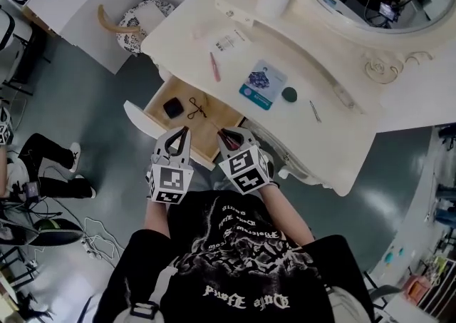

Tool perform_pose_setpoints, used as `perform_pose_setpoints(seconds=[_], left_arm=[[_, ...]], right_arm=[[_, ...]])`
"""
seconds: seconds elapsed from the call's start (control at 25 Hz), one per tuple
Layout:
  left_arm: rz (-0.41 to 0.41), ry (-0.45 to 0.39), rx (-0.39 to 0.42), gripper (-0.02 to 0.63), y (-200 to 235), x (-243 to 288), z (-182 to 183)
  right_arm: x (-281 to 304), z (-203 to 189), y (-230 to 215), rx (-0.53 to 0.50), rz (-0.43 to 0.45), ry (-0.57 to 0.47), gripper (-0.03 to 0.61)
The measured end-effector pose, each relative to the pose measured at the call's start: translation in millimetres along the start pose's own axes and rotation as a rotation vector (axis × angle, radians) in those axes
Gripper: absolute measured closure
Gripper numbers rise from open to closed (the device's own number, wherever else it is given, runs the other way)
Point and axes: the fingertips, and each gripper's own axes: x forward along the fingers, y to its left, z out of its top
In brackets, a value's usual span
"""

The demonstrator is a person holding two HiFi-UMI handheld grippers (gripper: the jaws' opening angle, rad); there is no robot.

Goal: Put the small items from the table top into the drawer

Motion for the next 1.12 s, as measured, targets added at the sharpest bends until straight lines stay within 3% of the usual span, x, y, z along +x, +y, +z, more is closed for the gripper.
perform_pose_setpoints(seconds=[1.12], left_arm=[[0.001, 0.012, -0.067, 0.598, 91, 9, -21]], right_arm=[[106, 3, 40, -0.018, 0.165, 0.127, 0.528]])
